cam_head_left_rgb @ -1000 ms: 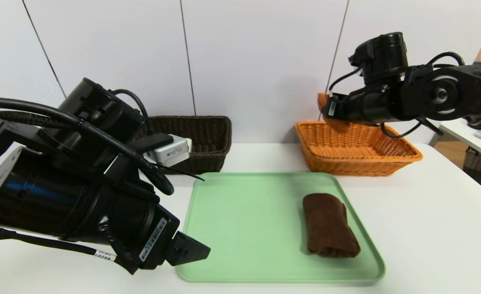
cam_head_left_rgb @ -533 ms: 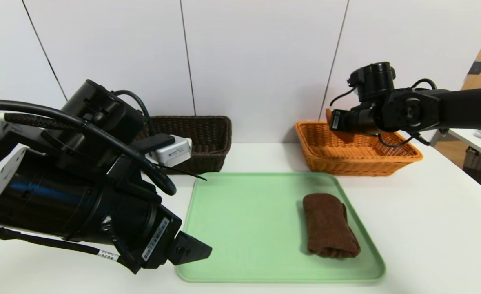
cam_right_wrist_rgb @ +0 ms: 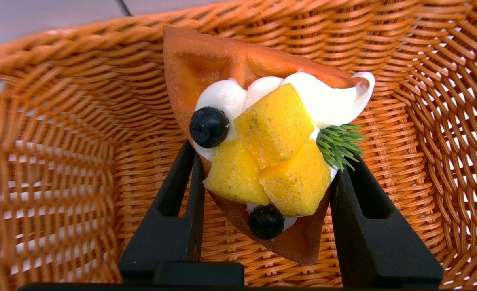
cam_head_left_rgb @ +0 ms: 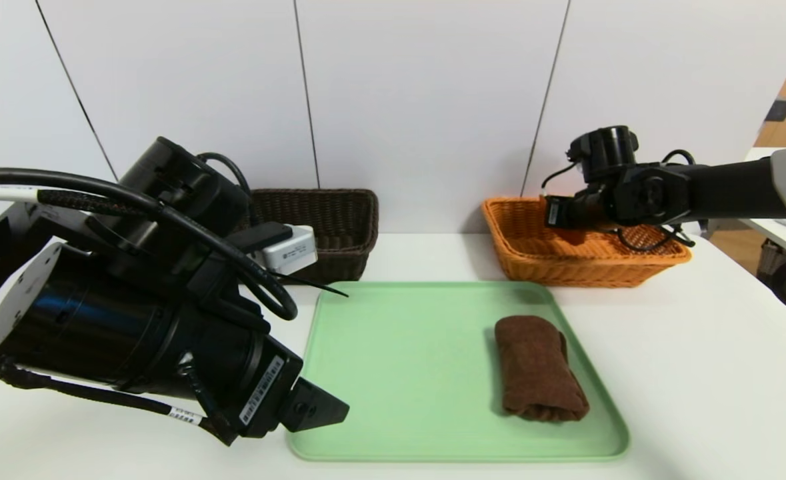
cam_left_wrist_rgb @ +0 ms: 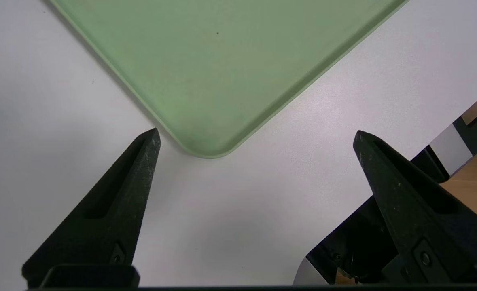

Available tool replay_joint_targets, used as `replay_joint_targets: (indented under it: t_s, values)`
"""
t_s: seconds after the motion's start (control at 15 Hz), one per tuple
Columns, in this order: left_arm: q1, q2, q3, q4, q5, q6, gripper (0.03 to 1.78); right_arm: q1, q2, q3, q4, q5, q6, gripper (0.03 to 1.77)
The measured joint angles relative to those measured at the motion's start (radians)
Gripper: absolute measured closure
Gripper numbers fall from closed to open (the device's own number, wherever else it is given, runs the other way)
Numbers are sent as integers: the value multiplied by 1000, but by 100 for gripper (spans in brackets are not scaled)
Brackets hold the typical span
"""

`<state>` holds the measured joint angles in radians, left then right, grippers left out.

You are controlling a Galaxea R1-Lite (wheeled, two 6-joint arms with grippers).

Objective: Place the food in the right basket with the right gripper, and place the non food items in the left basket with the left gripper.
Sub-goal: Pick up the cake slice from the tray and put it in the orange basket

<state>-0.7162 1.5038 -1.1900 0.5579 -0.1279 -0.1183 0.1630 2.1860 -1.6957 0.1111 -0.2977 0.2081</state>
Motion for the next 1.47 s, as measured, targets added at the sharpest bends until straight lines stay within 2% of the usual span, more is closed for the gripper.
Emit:
replay_joint_targets:
  t_s: [0.6, 0.73, 0.93, 1.47]
  values:
    - [0, 6, 1, -9, 0, 0, 12, -10, 35, -21, 6, 7, -45, 92]
    - [0, 5, 1, -9, 0, 0, 12, -10, 36, -21, 1, 6, -45, 71]
    - [0, 3, 1, -8, 0, 0, 12, -10, 33, -22, 1, 6, -44, 51]
    - [0, -21, 1, -6, 0, 0, 12, -10, -7, -33, 19, 9, -45, 24]
